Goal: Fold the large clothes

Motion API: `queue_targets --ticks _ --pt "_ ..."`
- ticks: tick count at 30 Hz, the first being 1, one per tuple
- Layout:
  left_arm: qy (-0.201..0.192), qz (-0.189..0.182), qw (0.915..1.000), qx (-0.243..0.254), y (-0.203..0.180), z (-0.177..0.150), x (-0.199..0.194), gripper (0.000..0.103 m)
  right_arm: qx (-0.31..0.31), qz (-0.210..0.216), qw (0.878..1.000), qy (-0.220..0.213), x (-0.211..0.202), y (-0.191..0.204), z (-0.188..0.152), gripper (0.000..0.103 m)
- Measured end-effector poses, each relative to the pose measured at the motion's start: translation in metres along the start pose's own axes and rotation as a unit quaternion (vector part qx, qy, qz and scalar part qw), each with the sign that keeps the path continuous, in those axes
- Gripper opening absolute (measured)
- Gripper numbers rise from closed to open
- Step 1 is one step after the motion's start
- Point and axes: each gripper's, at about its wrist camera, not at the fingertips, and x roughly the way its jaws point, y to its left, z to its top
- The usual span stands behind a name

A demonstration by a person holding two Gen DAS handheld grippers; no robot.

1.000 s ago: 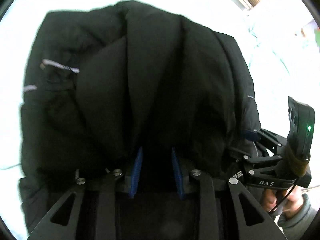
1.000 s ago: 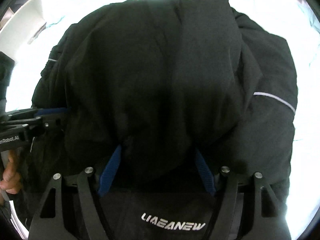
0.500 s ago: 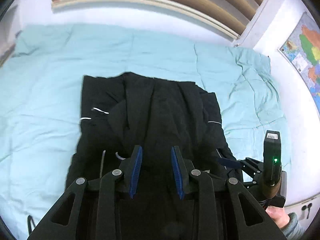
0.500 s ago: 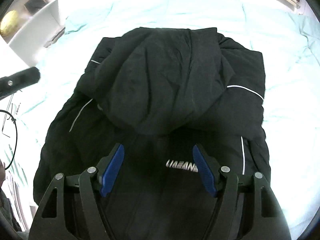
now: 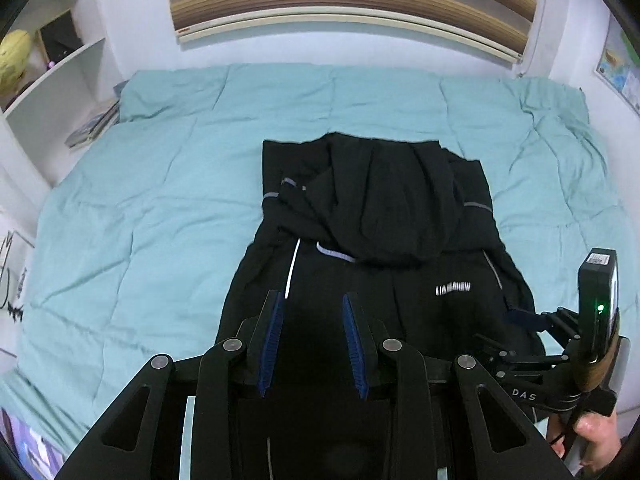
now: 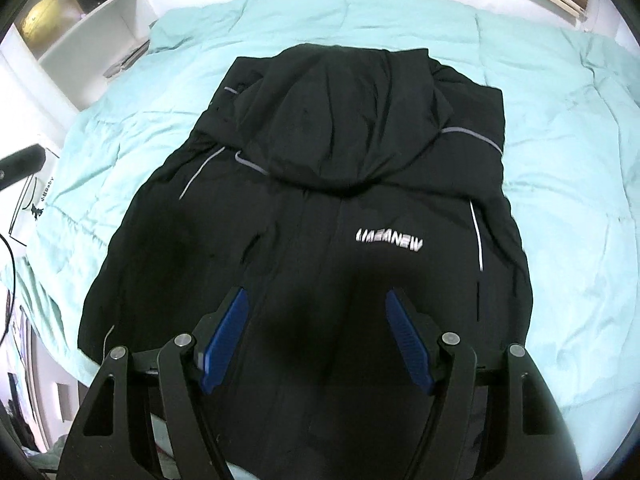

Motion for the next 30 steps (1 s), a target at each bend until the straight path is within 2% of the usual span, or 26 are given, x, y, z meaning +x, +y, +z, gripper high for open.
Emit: queue_targets --ticks 5,15,23,27,30 --pt "0.010 0.019 0.9998 0.007 -0.003 -0.023 -0.007 0.031 0.006 -0.003 1.000 0.013 -0.008 0.002 -0.024 0.073" --pt "0.042 0.017 0.9989 0.001 -0.005 -0.060 -0.008 0.031 0.019 -0.010 0.999 0.044 -0.008 -0.004 -0.065 0.074" --pt "0.070 0.013 0.9973 -0.013 -0.001 -0.078 0.005 0.032 0.042 -0.016 0.997 0.066 -0.001 -0.024 -0.089 0.074" --pt "0.097 -0.001 0.9939 -0.053 0.029 -0.092 0.027 0.034 0.060 -0.030 0.995 0.072 -0.002 -0.044 -0.101 0.074" --pt "0.101 0.030 0.9916 -0.075 0.066 -0.108 0.047 0.038 0.084 -0.048 0.993 0.073 -0.005 -0.071 -0.112 0.074"
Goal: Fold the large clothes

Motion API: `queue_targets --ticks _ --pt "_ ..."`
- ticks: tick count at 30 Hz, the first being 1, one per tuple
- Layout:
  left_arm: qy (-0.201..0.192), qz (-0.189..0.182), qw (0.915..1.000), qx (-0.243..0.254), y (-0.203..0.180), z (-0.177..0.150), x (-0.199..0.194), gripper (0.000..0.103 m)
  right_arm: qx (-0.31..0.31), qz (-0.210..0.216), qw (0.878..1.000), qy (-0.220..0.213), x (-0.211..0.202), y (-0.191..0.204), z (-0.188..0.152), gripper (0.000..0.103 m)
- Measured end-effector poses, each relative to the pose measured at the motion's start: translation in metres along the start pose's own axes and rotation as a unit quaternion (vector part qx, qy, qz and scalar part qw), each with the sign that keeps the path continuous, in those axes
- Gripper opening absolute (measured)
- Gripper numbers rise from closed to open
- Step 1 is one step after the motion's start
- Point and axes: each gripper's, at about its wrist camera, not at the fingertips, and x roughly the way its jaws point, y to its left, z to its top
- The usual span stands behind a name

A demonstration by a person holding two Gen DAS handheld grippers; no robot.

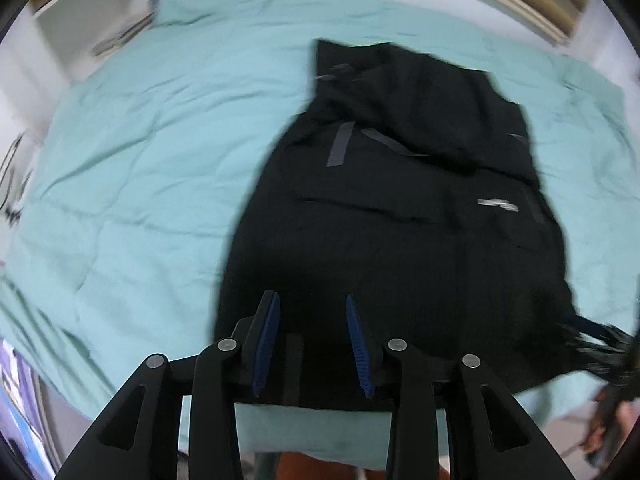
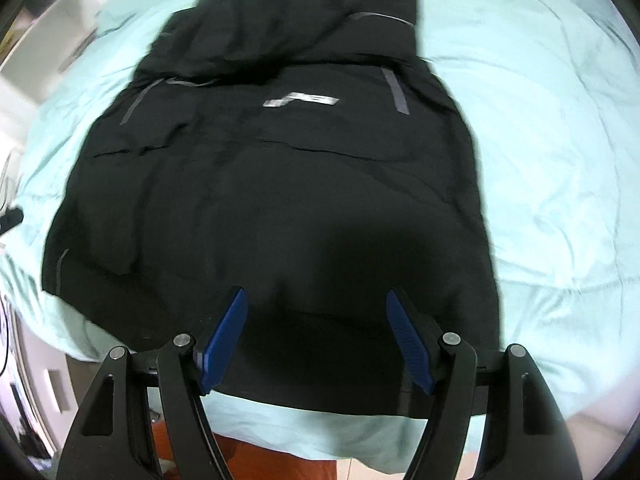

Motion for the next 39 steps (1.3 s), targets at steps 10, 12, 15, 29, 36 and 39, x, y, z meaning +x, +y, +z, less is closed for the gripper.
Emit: queue_targets --ticks 10,12,15,29,36,39 --pt "0.091 -0.141 0.9722 -0.163 0.123 -0.030 0.081 0.040 0.159 0.004 0.987 0.009 0.013 -0.110 -0.032 0.076" --pt "0.099 -0.184 0.9576 -0.198 0.136 -0.038 0.093 0.043 0.176 0.011 0.984 0.007 0.015 -0.118 -0.035 0.079" --pt "0.112 -0.220 0.9459 -0.211 0.135 -0.050 0.102 0.059 0.194 0.013 0.981 0.011 0.018 -0.128 -0.040 0.079" --pt "0.147 -0.248 0.9430 -0.166 0.113 -0.057 0.124 0.067 0.202 0.106 0.972 0.046 0.049 -0.140 -0.070 0.080" --pt "0.121 -0.275 0.9472 -0.112 0.097 -0.052 0.106 0.026 0.140 0.131 0.981 0.021 0.029 -0.118 -0.069 0.024" --pt "0.101 -0.273 0.9510 -0.104 0.089 -0.044 0.096 0.013 0.118 0.117 0.986 0.007 0.017 -0.105 -0.061 0.014"
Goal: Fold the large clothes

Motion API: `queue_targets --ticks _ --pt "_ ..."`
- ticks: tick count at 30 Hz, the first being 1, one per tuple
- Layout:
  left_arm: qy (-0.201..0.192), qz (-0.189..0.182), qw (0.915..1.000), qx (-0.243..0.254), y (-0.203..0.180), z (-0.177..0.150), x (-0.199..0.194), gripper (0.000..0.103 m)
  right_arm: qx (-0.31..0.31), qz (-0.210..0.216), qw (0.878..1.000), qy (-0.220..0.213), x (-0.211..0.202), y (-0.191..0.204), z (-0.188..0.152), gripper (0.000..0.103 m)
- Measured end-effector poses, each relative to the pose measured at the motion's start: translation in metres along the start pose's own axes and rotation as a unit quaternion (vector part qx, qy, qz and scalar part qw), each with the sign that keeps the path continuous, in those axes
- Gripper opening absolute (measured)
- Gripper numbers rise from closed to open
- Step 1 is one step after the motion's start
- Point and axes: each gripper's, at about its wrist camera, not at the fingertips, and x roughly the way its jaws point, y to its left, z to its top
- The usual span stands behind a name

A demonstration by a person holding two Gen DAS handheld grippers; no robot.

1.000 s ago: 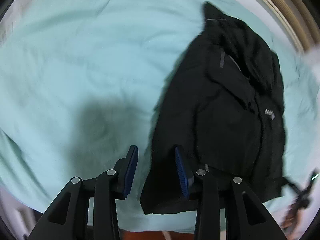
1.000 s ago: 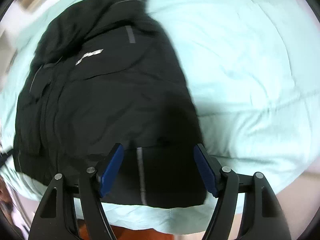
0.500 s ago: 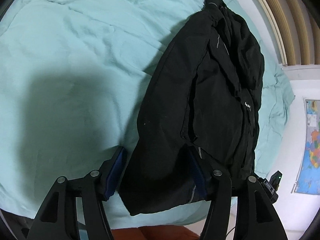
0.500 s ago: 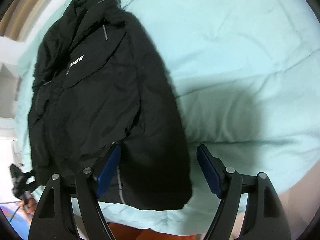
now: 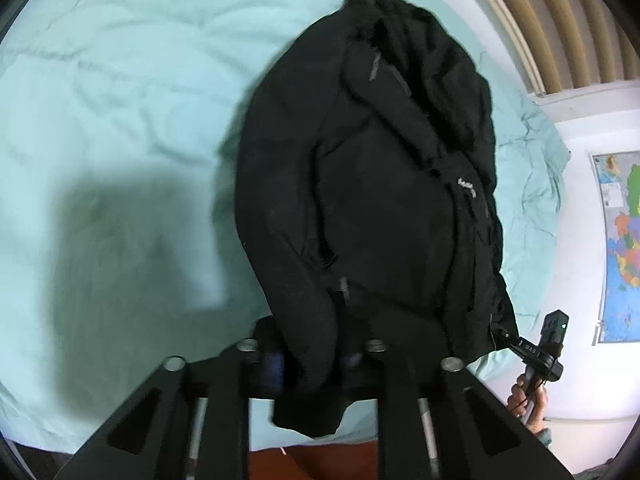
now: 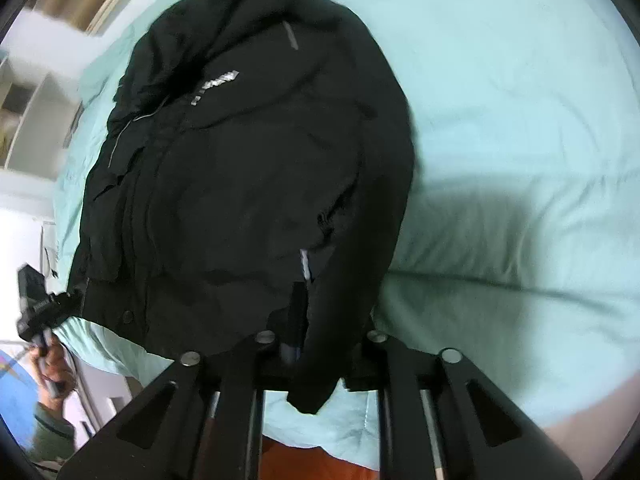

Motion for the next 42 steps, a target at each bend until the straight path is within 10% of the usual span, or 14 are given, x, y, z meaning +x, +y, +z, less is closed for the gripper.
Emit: queue_targets --ticks 15,28,42 --pt "-0.104 -0.068 0.9916 0.037 -0.057 0.057 -0.072 0.011 -0.051 -0.012 0.995 -0.082 -0.097 0.039 0.072 0.012" --pt "-0.199 -0.071 0.9740 0.081 -0.126 0.188 -0.121 0.012 -0.067 -0.013 0.985 -0.161 -0.148 0.083 0.233 0.012" --pt "-0.117 0.022 0.9925 0.026 -0.133 0.394 0.027 0.016 0.012 -0.022 0.996 -0.089 -0.024 0.064 0.429 0.021"
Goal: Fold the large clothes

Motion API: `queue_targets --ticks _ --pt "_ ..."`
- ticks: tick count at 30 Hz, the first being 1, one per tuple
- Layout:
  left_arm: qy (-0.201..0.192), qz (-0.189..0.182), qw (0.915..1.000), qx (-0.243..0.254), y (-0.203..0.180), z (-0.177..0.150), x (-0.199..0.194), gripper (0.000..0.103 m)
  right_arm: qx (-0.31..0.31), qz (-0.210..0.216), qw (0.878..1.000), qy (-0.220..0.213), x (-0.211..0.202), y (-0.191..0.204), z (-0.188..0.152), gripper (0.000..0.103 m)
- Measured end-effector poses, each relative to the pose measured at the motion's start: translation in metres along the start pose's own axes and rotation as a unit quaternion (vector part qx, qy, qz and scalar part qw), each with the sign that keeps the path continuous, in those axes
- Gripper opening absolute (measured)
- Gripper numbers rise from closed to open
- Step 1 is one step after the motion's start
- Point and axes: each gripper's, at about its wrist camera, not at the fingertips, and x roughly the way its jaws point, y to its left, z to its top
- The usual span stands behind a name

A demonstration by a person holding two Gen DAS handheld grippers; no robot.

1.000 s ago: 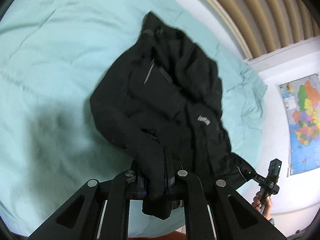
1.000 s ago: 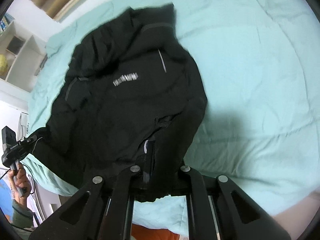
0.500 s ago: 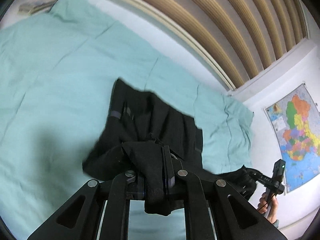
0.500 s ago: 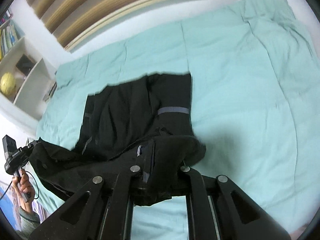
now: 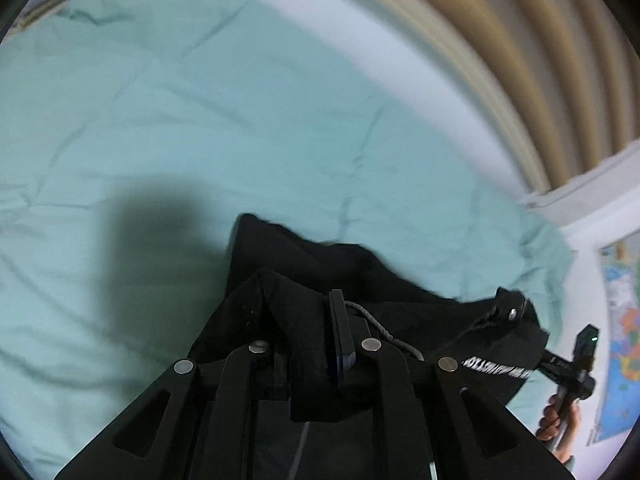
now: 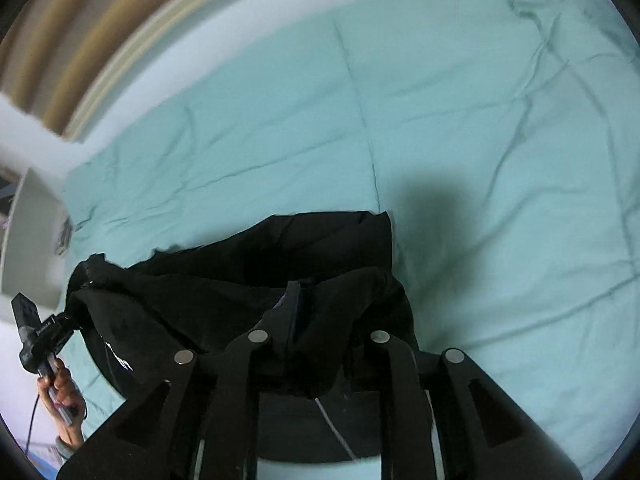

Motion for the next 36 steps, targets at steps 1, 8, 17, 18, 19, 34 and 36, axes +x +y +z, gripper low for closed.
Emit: queue_targets --ticks 1,8,17,18,19,34,36 --pt "0.011 0.009 0.9999 -0.002 0.001 0.001 0.013 0.016 0.004 -0.004 1.000 0.011 0.019 -0.002 0.007 0.022" --pt "0.066 0.019 0.9976 -0.004 0.022 0.005 0.087 0.017 0.034 -0.019 0.996 0.075 0.120 -0.017 0.019 0.025" --pt "0.111 -0.045 0.9925 0.026 0.018 0.015 0.046 0.024 0.042 0.014 0.996 0.072 0.093 -0.023 0.016 0.037" --pt "0.110 -0.054 0.9919 0.030 0.017 0.015 0.034 0.028 0.043 0.019 0.997 0.067 0.085 -0.023 0.016 0.043" --pt "0.112 -0.063 0.9912 0.033 0.016 0.013 0.026 0.034 0.045 0.027 0.997 0.058 0.070 -0.023 0.014 0.047" --pt "0.033 -0.019 0.9958 0.084 0.015 0.000 -0.040 0.080 -0.074 -0.028 0.996 -0.035 0.007 -0.003 -0.014 0.087" --pt "0.032 0.005 0.9956 0.088 0.018 0.004 -0.018 0.080 -0.104 -0.052 0.992 -0.046 0.021 -0.001 -0.013 0.087"
